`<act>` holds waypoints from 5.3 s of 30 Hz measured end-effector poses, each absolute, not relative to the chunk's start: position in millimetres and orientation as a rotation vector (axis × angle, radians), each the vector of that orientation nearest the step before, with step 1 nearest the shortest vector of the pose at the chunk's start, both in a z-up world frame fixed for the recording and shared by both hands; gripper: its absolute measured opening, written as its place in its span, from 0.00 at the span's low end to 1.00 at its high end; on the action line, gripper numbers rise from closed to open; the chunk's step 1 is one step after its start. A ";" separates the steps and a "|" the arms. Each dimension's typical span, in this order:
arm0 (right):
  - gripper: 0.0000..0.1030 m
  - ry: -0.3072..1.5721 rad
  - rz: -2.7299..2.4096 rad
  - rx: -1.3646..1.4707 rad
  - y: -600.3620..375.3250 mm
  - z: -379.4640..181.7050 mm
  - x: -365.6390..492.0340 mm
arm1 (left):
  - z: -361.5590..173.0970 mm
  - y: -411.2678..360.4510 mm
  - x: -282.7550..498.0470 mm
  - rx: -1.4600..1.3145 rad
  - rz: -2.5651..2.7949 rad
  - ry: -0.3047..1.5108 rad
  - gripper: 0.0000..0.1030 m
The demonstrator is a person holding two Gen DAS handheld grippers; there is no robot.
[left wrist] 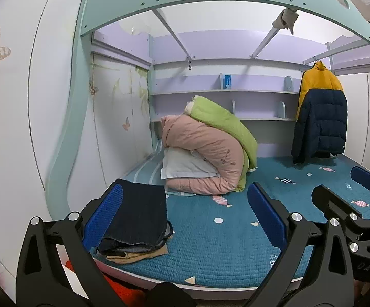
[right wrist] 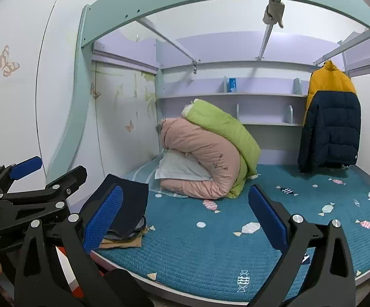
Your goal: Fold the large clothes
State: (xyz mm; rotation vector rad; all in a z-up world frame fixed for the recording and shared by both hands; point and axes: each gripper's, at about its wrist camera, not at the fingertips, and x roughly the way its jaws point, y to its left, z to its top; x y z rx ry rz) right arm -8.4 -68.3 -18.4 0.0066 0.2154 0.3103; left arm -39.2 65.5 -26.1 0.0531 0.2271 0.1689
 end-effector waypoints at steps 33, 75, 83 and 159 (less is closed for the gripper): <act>0.93 0.198 0.311 0.044 -85.7 -18.7 -6.8 | -24.7 58.2 -35.3 0.062 0.158 0.214 0.95; 0.93 0.195 0.313 0.050 -77.3 -19.5 -14.0 | -15.2 55.1 -43.8 0.059 0.169 0.187 0.95; 0.93 0.195 0.314 0.052 -75.9 -19.6 -15.1 | -15.3 55.9 -43.2 0.061 0.171 0.185 0.95; 0.93 0.202 0.306 0.068 -65.2 -19.8 -7.7 | -21.1 63.8 -41.3 0.062 0.182 0.180 0.95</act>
